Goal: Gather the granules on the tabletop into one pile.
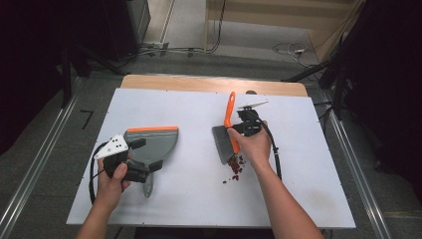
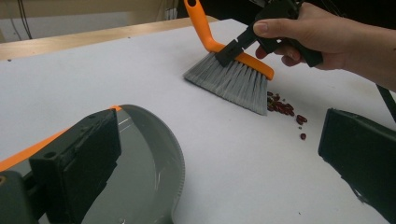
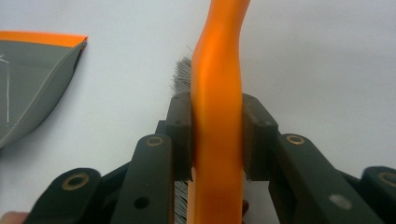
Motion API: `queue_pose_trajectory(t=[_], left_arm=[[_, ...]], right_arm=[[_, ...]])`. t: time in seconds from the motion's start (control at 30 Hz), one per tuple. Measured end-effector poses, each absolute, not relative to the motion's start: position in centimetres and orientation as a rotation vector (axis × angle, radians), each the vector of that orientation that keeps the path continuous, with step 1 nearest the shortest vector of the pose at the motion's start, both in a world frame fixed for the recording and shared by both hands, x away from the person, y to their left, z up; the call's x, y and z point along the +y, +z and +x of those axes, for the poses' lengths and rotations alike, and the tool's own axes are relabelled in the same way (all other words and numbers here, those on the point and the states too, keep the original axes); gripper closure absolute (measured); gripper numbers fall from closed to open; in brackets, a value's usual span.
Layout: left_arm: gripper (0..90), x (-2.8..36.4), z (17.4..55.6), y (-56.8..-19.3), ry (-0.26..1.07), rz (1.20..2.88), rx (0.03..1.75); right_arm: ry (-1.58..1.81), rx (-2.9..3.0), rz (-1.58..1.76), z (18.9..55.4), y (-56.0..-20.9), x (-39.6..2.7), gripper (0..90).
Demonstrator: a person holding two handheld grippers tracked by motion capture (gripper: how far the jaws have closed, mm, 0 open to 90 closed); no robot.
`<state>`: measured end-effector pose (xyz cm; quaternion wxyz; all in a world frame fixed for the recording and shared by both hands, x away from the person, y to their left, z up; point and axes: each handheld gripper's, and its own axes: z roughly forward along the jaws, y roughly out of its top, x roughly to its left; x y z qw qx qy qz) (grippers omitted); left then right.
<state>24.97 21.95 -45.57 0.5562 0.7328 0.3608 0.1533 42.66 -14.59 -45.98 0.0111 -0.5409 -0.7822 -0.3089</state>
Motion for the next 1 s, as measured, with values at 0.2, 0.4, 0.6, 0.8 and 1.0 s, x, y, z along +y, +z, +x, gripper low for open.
queue_pose_trajectory(t=[0.2,0.4,0.6,0.8,1.0], left_arm=[[0.0,22.0,24.9,-45.5,0.361,1.73,0.851],[0.0,21.9,24.9,-45.5,0.365,1.735,0.849],[0.0,21.9,25.0,-45.6,0.364,1.734,0.85],[0.0,21.9,25.1,-45.6,0.363,1.732,0.85],[0.0,21.9,25.0,-45.6,0.362,1.729,0.853]], right_arm=[[-0.97,-2.418,-1.723,42.6,-46.0,-15.8,67.4],[-0.973,-2.406,-1.757,42.6,-46.1,-16.8,67.3],[-1.057,-2.397,-1.699,42.5,-46.0,-17.4,67.6],[-1.204,-2.43,-1.538,41.4,-44.3,-16.6,68.2],[-1.227,-2.71,-1.274,39.3,-40.7,-15.8,68.3]])
